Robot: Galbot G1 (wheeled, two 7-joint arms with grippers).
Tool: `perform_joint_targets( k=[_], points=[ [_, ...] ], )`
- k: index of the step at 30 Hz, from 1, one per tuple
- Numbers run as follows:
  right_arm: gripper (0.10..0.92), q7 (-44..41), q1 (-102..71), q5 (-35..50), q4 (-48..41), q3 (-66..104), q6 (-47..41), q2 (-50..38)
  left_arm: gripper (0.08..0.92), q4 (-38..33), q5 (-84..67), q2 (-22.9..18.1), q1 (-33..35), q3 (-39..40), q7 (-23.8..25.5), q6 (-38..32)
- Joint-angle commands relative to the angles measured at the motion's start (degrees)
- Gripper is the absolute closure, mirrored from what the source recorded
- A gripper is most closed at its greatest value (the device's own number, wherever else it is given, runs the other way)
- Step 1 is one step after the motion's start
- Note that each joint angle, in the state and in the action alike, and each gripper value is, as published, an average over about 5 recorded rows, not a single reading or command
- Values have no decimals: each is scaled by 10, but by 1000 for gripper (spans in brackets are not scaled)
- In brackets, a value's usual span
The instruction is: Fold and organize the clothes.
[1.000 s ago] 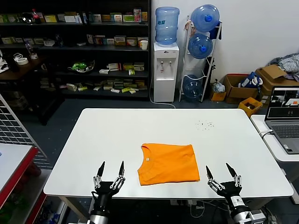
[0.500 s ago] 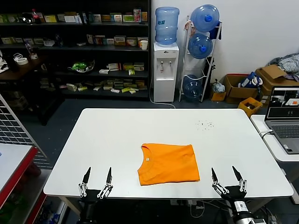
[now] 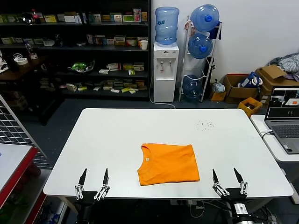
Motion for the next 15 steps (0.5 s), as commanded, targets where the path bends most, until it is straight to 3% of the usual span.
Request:
perform_joint_targets(
  k=[1, 15],
  points=[
    [203, -6, 3, -6, -6, 1, 5, 6, 177, 0, 5, -3, 6, -5, 2, -6],
    [203, -5, -1, -13, -12, 1, 16, 5, 177, 2, 8, -4, 6, 1, 3, -6]
  ],
)
